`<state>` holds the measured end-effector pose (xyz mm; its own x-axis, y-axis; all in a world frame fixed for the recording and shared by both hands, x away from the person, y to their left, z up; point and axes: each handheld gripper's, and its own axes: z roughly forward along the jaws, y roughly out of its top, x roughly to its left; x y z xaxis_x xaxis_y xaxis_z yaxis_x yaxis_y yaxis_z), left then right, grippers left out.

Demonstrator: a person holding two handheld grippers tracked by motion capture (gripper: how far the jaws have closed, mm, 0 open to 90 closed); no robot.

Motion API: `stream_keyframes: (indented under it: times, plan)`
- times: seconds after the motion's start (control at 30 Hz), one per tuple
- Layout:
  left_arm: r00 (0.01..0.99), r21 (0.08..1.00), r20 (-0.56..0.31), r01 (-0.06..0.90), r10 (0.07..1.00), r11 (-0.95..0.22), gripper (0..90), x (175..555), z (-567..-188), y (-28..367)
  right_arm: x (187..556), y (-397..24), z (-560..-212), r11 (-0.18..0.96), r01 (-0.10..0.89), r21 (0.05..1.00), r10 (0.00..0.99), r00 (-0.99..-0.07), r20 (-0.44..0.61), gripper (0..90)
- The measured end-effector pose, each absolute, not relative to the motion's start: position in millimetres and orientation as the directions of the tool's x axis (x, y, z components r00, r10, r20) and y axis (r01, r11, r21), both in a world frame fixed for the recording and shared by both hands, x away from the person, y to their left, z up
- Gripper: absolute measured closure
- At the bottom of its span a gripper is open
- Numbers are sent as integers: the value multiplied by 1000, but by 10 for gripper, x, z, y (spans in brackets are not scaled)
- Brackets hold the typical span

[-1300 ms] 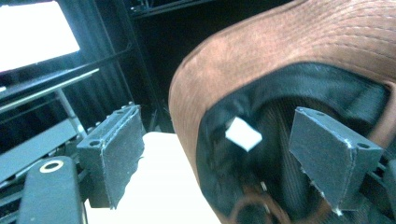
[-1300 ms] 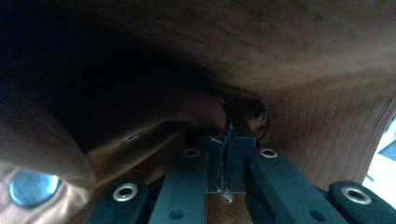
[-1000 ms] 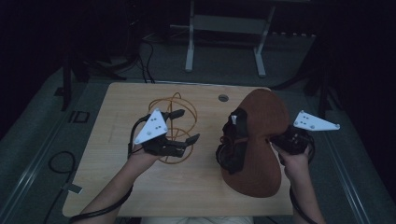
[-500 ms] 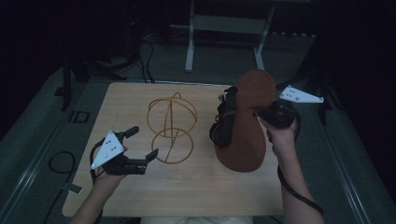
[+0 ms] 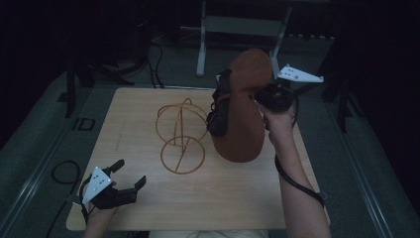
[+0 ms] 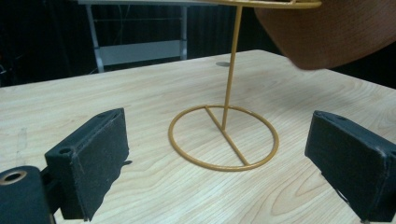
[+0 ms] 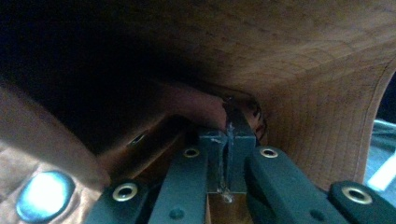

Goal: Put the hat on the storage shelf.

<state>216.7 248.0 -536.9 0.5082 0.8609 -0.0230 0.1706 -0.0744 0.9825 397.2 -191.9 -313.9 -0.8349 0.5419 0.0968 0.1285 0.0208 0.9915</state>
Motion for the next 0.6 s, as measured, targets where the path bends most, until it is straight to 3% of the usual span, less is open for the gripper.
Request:
stream_keyframes:
  times: [0.3,0.6]
  plan:
    - [487,981,-48,188,872,-52,70,2175,-5458,2556,4054,-1341,-2973,40,135,990,432,-896,105,873]
    - [480,980,-61,193,875,-37,71,2170,-5490,2586,4096,-794,-3064,188,150,971,363,-929,74,868]
